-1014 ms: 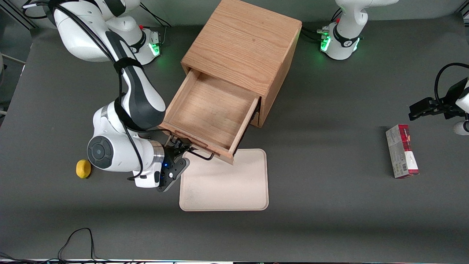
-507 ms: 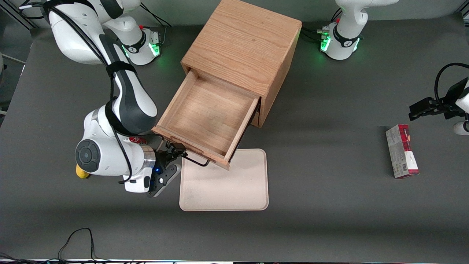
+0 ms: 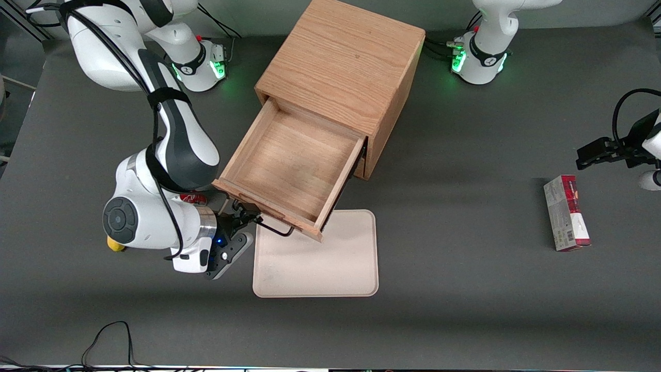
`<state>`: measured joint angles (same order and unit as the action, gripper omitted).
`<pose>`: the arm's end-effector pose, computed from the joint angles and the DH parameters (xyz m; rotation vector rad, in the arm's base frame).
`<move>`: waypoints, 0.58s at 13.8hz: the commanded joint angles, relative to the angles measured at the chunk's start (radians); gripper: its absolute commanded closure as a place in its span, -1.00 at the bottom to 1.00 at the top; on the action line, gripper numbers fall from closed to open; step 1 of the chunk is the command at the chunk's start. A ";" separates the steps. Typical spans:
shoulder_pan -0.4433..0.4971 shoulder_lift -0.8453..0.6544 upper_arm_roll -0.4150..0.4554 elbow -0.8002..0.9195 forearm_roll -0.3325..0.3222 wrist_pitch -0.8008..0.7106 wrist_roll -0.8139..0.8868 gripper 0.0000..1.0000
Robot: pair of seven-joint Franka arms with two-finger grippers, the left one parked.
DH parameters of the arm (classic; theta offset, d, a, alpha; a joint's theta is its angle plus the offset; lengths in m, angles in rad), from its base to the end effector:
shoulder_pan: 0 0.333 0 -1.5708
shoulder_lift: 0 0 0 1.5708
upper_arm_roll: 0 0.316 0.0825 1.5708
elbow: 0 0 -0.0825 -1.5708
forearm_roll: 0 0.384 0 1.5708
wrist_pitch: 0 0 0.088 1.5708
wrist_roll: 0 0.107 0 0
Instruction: Open upper drawer
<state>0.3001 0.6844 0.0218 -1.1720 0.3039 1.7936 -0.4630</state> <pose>0.6932 0.2533 0.3885 -2.6562 -0.9746 0.0572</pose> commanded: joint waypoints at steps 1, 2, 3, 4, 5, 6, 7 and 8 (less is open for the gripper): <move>-0.016 -0.005 0.001 0.060 0.011 -0.006 -0.009 -1.00; -0.016 -0.006 0.003 0.080 0.011 -0.035 -0.008 -1.00; -0.016 -0.006 0.003 0.107 0.012 -0.075 -0.008 -1.00; -0.016 -0.006 0.001 0.133 0.011 -0.117 -0.005 -1.00; -0.016 -0.008 -0.002 0.153 0.009 -0.155 -0.002 -1.00; -0.016 -0.016 -0.003 0.161 0.008 -0.186 -0.002 -1.00; -0.018 -0.025 -0.006 0.160 0.004 -0.209 -0.002 -1.00; -0.018 -0.040 -0.019 0.160 -0.014 -0.238 -0.002 -1.00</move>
<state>0.2861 0.6627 0.0165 -1.0262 0.3013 1.6104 -0.4629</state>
